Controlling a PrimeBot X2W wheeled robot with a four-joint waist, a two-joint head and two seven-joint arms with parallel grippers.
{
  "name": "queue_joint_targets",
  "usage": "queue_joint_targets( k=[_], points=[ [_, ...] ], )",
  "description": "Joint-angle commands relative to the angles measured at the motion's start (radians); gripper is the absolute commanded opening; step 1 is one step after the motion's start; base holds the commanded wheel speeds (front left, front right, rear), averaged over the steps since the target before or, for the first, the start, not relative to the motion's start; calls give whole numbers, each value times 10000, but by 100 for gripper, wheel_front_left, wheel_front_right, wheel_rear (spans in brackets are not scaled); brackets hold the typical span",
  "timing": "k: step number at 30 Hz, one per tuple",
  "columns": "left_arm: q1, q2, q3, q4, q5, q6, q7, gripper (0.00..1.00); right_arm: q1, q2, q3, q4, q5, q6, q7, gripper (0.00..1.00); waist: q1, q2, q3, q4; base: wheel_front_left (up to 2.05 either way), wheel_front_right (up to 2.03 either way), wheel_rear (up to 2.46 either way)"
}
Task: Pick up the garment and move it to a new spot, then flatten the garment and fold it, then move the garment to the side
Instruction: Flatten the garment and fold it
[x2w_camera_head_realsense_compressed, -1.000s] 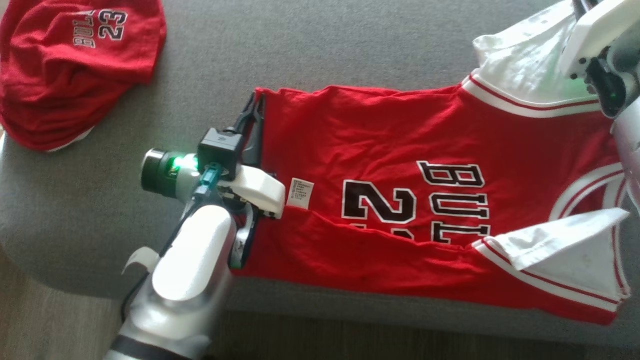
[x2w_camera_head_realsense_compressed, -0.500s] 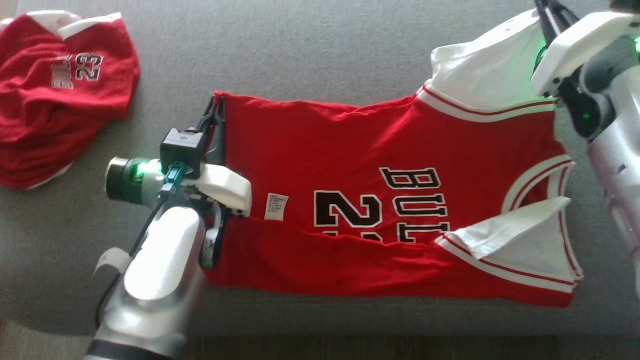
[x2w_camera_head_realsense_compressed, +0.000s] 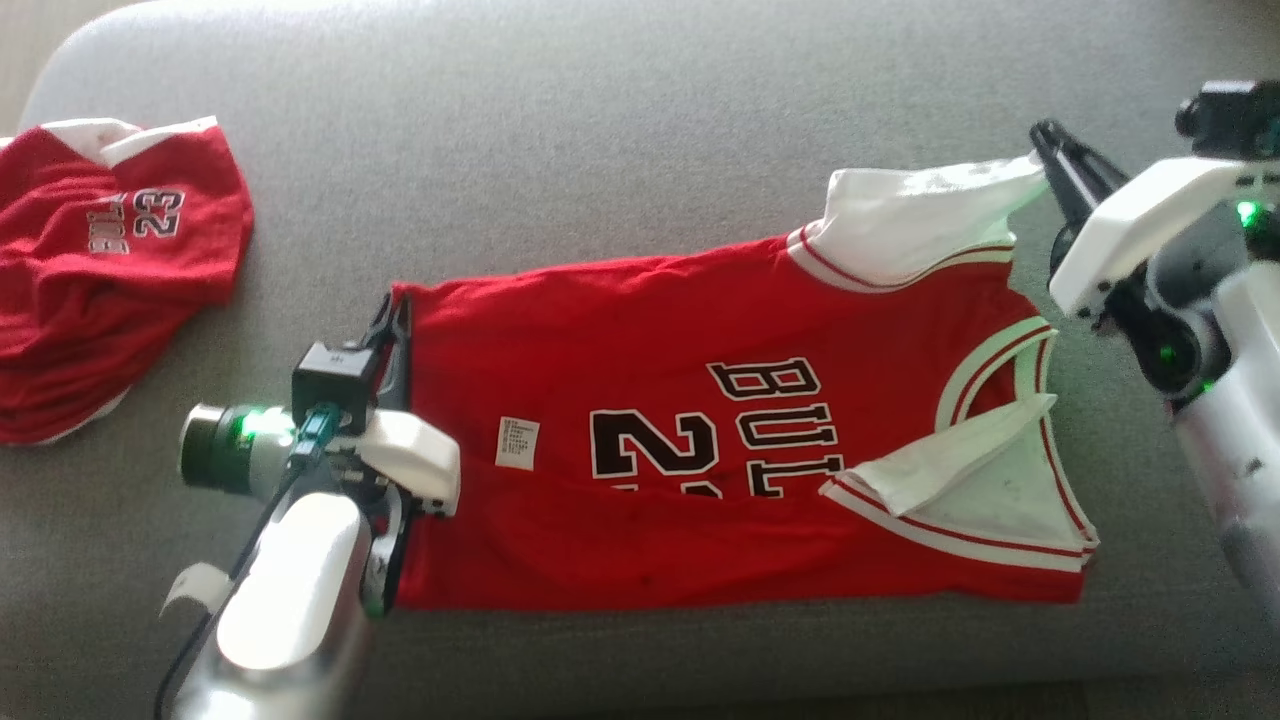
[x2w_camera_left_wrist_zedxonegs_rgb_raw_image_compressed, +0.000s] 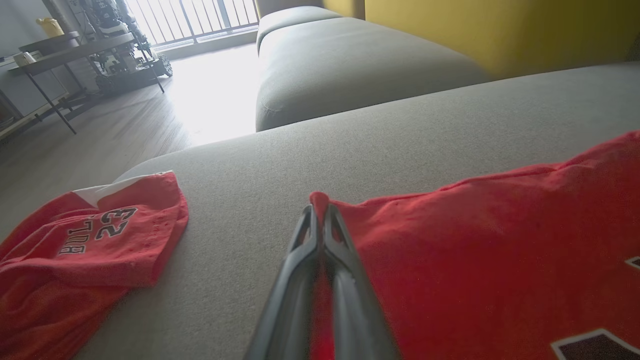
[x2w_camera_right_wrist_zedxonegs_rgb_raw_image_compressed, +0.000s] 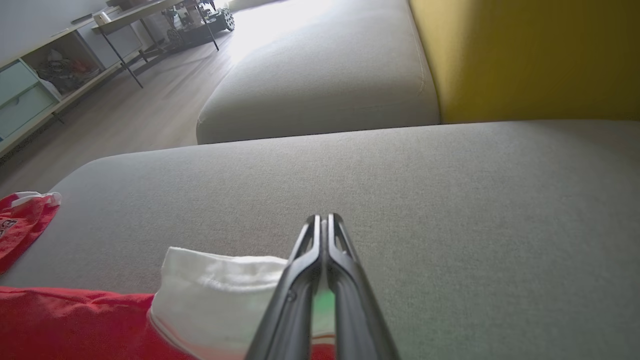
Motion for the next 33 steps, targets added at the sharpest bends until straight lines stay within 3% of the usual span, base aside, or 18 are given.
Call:
queue_joint_targets(
  k=[1, 9, 21, 33],
  points=[
    [-110, 358, 403, -222, 24, -9, -53, 0, 235, -196, -126, -568, 125, -2, 160, 0, 0, 0, -182, -101, 0, 0, 0],
    [436, 676, 452, -213, 19, -123, -53, 0, 1877, -391, -941, -2130, 196, -2, 1476, 0, 0, 0, -579, -191, 0, 0, 0],
    [1050, 1256, -108, -102, 223, -792, -53, 0, 3841, -426, -2182, -4282, 61, -2, 3911, 0, 0, 0, -829, -256, 0, 0, 0],
    [1702, 1907, -683, -1037, 405, -1261, 371, 0, 4984, -324, -3083, -5498, -435, -2, 5849, 0, 0, 0, -981, -191, 0, 0, 0]
  ],
)
